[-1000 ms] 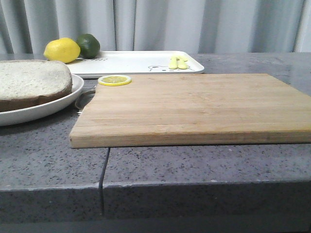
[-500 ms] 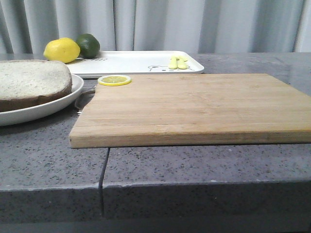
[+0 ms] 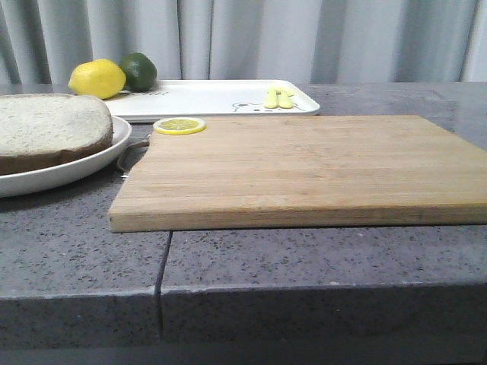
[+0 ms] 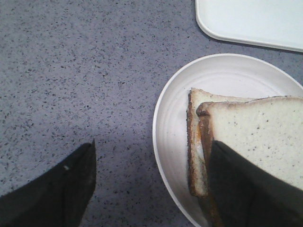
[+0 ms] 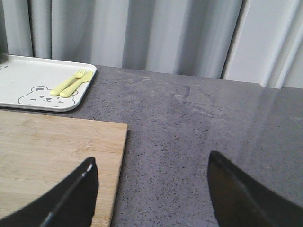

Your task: Place bread and move sandwich to tray

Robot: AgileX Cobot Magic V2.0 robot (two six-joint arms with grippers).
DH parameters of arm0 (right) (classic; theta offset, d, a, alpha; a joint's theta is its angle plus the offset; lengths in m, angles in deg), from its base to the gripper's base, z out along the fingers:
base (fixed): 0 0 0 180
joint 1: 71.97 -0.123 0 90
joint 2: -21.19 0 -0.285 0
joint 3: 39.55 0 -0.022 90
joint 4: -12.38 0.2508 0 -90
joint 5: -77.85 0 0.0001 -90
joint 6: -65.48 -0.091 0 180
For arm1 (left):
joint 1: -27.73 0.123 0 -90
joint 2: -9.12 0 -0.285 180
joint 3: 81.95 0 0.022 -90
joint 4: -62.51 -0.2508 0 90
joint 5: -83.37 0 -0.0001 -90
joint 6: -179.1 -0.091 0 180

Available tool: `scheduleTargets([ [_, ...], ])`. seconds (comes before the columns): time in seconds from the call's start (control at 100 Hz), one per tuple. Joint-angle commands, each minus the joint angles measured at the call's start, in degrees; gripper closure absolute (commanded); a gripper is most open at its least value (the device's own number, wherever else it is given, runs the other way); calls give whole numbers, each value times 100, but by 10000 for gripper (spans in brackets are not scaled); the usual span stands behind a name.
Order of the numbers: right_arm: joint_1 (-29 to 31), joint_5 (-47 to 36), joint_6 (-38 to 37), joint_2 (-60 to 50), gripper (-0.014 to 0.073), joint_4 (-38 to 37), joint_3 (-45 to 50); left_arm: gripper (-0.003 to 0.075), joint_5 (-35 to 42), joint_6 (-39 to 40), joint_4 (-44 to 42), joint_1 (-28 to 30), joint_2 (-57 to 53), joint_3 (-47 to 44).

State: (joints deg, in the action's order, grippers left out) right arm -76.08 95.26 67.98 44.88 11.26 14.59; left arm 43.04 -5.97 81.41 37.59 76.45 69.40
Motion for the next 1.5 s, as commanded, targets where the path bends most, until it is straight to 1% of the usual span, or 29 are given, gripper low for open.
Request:
scheduleTargets([
  [0.0, 44, -456, -4, 33, 95, -50, -151, 262, 363, 53, 192, 4, 63, 209],
  [0.28, 44, -456, -4, 33, 95, -50, -151, 262, 384, 53, 560, -6, 645, 209],
  [0.87, 44, -456, -4, 33, 95, -50, -151, 265, 464, 53, 736, -6, 1524, 209],
  [1.19, 44, -456, -4, 33, 95, -50, -151, 325, 468, 53, 933, -6, 1801, 209],
  [1.489, 44, -456, -4, 33, 95, -50, -151, 373, 468, 53, 945, -6, 1958, 209],
])
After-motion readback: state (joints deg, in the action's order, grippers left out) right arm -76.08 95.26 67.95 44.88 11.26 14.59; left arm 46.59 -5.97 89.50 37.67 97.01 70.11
